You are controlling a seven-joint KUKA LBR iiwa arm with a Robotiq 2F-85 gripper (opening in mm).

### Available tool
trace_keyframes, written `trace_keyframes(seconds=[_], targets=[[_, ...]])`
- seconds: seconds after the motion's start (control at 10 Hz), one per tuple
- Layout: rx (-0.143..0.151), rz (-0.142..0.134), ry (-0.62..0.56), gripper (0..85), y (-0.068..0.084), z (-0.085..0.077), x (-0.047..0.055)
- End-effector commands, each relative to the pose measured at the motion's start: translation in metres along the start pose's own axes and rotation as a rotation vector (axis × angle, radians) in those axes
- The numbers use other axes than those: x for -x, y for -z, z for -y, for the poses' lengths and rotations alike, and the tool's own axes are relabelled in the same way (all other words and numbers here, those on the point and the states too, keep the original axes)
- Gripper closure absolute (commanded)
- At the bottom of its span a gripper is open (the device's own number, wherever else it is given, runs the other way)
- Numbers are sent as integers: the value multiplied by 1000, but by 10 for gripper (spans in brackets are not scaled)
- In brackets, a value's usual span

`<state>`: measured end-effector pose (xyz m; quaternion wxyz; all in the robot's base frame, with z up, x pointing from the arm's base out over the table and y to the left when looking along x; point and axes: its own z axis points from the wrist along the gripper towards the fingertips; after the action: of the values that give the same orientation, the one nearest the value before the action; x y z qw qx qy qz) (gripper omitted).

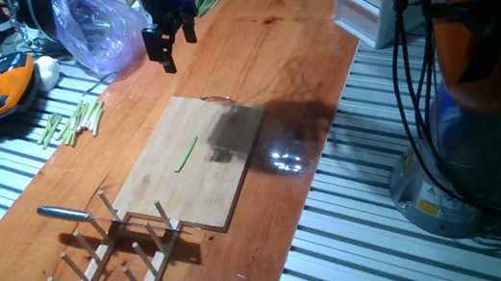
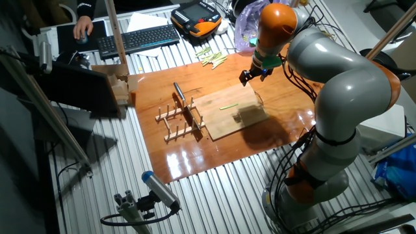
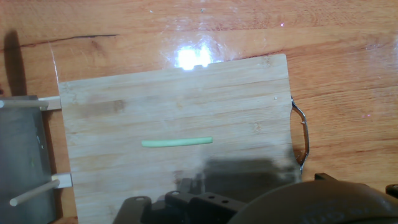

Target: Chop the green garlic

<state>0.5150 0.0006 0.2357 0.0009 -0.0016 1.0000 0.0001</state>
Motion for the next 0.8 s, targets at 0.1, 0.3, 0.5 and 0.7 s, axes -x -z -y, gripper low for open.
trace_keyframes(seconds=[0.1,0.3,0.5,0.7], targets=[[2,-172,134,850,0,0,0],[2,-172,134,850,0,0,0],[2,-172,134,850,0,0,0],[2,-166,134,850,0,0,0]])
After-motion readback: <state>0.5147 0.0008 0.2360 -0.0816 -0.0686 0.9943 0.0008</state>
